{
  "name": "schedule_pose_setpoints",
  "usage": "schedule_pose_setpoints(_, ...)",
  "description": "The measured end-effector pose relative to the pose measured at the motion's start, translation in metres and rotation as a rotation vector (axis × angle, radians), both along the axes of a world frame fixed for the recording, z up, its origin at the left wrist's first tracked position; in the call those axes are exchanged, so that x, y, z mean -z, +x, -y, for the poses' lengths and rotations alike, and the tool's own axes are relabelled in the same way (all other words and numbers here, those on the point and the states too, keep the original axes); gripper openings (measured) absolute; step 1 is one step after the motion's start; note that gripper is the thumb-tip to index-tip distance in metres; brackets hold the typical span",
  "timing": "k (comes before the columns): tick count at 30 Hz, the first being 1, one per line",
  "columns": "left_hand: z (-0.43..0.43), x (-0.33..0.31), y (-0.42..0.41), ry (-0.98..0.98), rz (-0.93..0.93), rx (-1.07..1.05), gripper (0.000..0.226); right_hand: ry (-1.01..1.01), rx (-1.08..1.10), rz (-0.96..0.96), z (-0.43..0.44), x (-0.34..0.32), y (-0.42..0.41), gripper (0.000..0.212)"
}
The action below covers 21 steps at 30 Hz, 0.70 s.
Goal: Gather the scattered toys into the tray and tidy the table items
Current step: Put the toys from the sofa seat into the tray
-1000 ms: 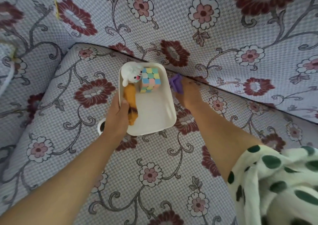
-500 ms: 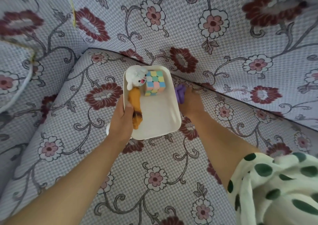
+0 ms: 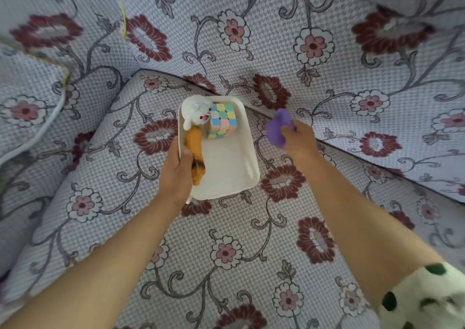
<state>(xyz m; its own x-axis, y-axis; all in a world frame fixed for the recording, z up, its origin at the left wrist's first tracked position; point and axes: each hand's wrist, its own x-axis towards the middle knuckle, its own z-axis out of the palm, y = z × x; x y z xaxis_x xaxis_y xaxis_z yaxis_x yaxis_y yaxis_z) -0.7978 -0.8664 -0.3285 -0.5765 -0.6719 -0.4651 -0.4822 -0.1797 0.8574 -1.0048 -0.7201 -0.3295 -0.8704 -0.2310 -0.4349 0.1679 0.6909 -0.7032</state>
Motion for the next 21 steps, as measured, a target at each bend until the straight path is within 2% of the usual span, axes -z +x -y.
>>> schedule_pose_setpoints(3,0.001,-0.014,0.003,-0.024,-0.012,-0.019,0.04,-0.145,0.04,0.08,0.005,-0.037,0.007,0.019)
schedule_pose_setpoints(6,0.002,-0.024,0.009,-0.04,-0.01,-0.022,0.04,-0.229,-0.005,0.081,0.014,-0.073,0.024,0.009)
schedule_pose_setpoints(10,0.0,-0.034,0.018,-0.053,-0.03,-0.046,0.038,-0.288,-0.046,0.172,0.032,-0.106,0.064,0.02)
schedule_pose_setpoints(15,-0.001,-0.047,0.037,-0.083,-0.073,-0.062,0.038,-0.081,-0.216,0.248,0.064,-0.107,0.117,0.02)
schedule_pose_setpoints(21,0.004,-0.051,0.063,-0.106,-0.101,-0.08,0.04,0.215,-0.479,0.093,0.086,-0.087,0.148,0.012)
